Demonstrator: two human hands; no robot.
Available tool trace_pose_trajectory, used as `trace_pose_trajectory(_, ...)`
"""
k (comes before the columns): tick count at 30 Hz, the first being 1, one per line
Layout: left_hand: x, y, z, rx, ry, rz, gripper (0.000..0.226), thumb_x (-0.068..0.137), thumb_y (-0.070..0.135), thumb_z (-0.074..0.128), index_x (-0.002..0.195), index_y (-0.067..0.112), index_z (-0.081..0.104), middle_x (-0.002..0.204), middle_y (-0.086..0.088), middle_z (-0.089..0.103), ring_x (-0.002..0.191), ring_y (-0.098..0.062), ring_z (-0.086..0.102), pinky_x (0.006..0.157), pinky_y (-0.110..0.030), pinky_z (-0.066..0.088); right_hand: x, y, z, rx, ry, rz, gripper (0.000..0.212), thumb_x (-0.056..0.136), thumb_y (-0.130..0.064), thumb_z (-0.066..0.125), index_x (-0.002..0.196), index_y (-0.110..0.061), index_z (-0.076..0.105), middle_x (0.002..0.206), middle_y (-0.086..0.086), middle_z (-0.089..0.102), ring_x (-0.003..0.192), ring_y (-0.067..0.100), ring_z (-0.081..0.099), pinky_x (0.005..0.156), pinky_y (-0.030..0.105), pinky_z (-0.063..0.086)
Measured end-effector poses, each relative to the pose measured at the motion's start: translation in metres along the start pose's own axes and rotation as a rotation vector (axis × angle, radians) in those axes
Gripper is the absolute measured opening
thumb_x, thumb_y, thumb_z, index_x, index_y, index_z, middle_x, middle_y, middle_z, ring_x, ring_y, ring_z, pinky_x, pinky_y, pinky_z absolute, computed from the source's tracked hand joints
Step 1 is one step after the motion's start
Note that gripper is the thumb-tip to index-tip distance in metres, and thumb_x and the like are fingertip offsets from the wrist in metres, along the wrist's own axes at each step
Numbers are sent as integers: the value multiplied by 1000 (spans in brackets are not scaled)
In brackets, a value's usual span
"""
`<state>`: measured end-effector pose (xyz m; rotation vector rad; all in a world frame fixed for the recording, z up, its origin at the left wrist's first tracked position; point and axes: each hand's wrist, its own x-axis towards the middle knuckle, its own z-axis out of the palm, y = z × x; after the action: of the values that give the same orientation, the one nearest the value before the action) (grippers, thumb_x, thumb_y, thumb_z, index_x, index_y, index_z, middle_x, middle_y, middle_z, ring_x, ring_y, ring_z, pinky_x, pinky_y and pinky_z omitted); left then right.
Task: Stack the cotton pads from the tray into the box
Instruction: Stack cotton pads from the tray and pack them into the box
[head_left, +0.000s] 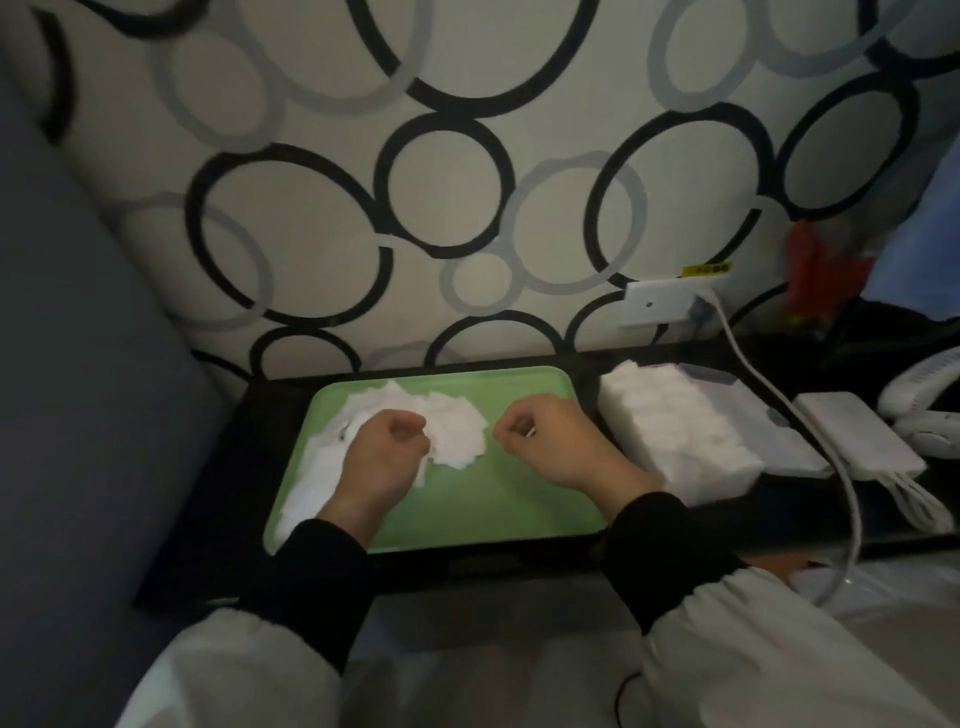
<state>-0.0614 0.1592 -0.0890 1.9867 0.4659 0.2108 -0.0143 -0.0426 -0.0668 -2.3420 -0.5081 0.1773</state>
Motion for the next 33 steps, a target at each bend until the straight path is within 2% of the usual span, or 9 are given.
trace_pose_trajectory(3,-6,-16,-14,35,15,-22,20,89,4,63,99,22,65,107,-5,68,104,-25,64,91,-33,51,10,-1,27,-9,-34,25,22,93,-11,57,102,-20,75,107,-2,72,95,11,64,84,18,44)
trace_pose_trajectory(6,-6,-23,-25,127,13,44,25,88,0,60,97,23,64,98,-1,69,98,-21,65,88,-31,51,18,1,43,-39,-54,68,26,91,-11,54,108,-21,72,110,-1,70,103,16,64,92,24,48)
trace_pose_trajectory(11,0,-25,-59,278,14,98,33,85,-3,60,86,29,65,86,8,66,80,-9,61,69,-15,43,25,-26,63,-18,-115,24,13,88,-16,61,90,-20,73,97,-2,73,91,15,66,85,28,53)
trace_pose_trajectory(14,5,-33,-84,427,-11,49,36,80,0,68,80,35,59,89,10,62,81,-9,60,73,-20,44,21,-56,86,-13,-213,-34,14,87,-26,62,78,-21,71,84,-8,72,83,12,65,81,34,55)
trace_pose_trajectory(17,7,-41,-96,562,-129,-59,38,76,11,80,90,35,54,107,2,56,96,-17,57,87,-31,49,19,-71,111,-8,-206,31,25,86,-40,62,78,-18,68,78,-5,71,78,14,66,77,38,56)
trace_pose_trajectory(21,9,-48,-99,632,-194,-96,58,74,22,84,119,32,50,127,-2,43,111,-24,55,99,-42,49,17,-80,129,-32,-148,114,33,79,-52,72,85,-21,61,83,-5,66,79,15,62,73,35,53)
trace_pose_trajectory(26,11,-52,-104,590,-225,-123,94,71,26,87,148,28,33,137,-5,46,122,-27,53,104,-45,47,19,-80,132,161,-124,175,41,71,-32,84,99,-21,56,93,-2,67,87,15,64,80,34,53)
trace_pose_trajectory(30,12,-55,-108,559,-247,-133,99,70,28,88,150,26,30,140,-6,51,124,-26,53,105,-44,46,27,-73,117,295,-162,209,32,73,-20,83,97,-22,61,91,0,68,82,15,65,71,30,53)
trace_pose_trajectory(33,12,-56,-108,545,-254,-160,102,69,31,89,151,26,29,144,-7,50,128,-26,52,108,-44,44,31,-64,100,394,-168,226,20,81,-12,73,98,-16,65,86,2,65,81,20,66,76,39,56)
